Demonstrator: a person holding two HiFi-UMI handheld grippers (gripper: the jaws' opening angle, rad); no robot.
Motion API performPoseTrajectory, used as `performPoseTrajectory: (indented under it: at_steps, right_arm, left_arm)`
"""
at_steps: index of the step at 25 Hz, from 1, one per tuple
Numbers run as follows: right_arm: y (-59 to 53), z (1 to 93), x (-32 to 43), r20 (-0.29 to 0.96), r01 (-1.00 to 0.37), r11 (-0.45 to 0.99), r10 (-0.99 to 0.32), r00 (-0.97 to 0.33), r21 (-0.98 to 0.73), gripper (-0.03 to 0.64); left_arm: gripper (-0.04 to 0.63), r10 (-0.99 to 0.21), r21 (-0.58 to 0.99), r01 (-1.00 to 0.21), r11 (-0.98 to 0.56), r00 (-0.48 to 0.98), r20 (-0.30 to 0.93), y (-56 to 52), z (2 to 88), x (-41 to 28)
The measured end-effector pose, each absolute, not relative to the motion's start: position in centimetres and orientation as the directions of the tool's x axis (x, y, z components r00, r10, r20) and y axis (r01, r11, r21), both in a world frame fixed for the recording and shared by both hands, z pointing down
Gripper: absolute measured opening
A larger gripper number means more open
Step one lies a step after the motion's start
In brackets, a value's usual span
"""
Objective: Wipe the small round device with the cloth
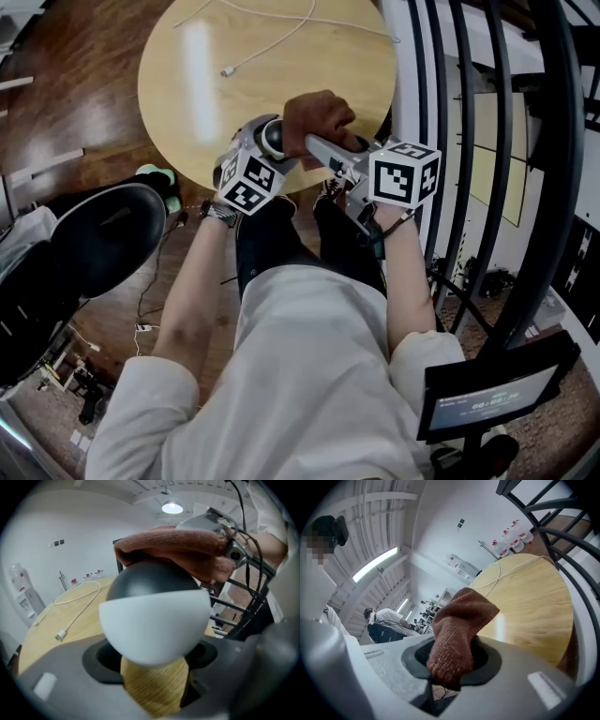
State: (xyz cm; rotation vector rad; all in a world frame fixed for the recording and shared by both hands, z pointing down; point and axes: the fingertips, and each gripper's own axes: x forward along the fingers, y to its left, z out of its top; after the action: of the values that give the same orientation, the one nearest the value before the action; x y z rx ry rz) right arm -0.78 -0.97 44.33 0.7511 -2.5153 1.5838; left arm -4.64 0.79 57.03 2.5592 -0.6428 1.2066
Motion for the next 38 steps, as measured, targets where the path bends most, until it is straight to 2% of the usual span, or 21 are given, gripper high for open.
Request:
performPoseTrajectory:
  at_steps: [4, 9, 11, 16, 21, 31, 35, 38]
  right_arm:
    - [-1.4, 45.1, -2.9, 0.314, -0.39, 0.342, -0.256, -0.914, -0.855, 0.104]
    - [-1.5, 46.0, -3.5, 0.356, -0.399, 0.358, -0.182, -0.917, -0.844, 0.106]
    - [-1.7, 46.4, -3.2, 0.386, -0.428, 0.374, -0.186, -0.904, -0.823, 0.106]
    - [-1.2, 50.0, -1.7, 0.556, -0.567, 0.397, -0.157, -0.816, -0.721, 0.105]
    - [-0.6, 51.7, -1.8, 0.6, -0.607, 0.383, -0.154, -0.785, -0.696, 0.104]
    - [0.1, 55.3, -1.3, 0.744, -0.677, 0.472, -0.063, -0.665, -0.565, 0.103]
    - [0.1, 55.6, -1.3, 0.813, -0.707, 0.557, -0.092, -0.575, -0.437, 0.104]
    - [0.0, 54.4, -0.7, 0.778, -0.717, 0.519, -0.146, -0.611, -0.465, 0.104]
  left_arm:
    - [0.388, -0.291, 0.03, -0.486, -0.873, 0.57, 0.768, 0.6, 57.1, -4.7]
    - [0.388, -0.295, 0.032, -0.492, -0.87, 0.572, 0.765, 0.7, 57.1, -4.6]
    - [0.388, -0.298, 0.03, -0.493, -0.87, 0.573, 0.764, 0.8, 57.1, -4.6]
    - [0.388, -0.296, 0.03, -0.492, -0.87, 0.569, 0.767, 0.9, 56.9, -4.6]
    - [0.388, -0.295, 0.031, -0.489, -0.872, 0.574, 0.763, 1.1, 56.7, -4.7]
    - [0.39, -0.295, 0.038, -0.494, -0.869, 0.577, 0.761, 1.4, 56.6, -4.6]
    - [0.394, -0.22, 0.069, -0.417, -0.906, 0.605, 0.765, 1.7, 57.2, -4.7]
    - [0.397, -0.177, 0.07, -0.342, -0.937, 0.637, 0.751, 1.6, 57.2, -4.4]
